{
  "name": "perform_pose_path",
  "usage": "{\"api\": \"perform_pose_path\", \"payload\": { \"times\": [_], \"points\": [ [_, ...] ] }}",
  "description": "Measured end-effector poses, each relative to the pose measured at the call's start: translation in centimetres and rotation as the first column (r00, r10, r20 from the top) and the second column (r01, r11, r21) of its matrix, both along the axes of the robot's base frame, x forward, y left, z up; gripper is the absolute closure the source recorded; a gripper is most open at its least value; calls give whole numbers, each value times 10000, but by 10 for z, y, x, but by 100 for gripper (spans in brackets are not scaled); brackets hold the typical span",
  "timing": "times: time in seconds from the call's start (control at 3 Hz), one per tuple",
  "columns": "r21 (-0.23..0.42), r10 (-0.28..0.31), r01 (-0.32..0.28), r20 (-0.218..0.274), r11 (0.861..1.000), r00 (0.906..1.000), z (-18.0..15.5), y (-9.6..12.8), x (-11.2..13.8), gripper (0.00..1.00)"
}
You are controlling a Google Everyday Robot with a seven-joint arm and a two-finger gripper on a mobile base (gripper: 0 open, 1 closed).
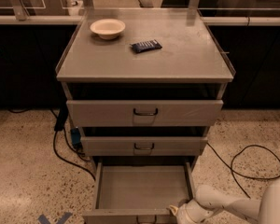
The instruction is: Open bottom drawer
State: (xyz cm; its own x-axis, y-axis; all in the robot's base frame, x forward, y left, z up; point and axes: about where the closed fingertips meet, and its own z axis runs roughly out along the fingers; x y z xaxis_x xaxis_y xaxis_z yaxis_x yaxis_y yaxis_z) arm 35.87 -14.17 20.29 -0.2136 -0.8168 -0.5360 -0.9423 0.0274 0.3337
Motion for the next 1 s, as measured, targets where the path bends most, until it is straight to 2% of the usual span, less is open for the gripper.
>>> {"api": "perform_pose_path", "payload": {
  "times": [0.33, 1.0],
  "points": [
    [0, 0, 0, 0, 10000, 10000, 0, 0, 2, 0],
    [43, 40, -38, -463, 10000, 9989, 0, 1, 3, 0]
  ]
}}
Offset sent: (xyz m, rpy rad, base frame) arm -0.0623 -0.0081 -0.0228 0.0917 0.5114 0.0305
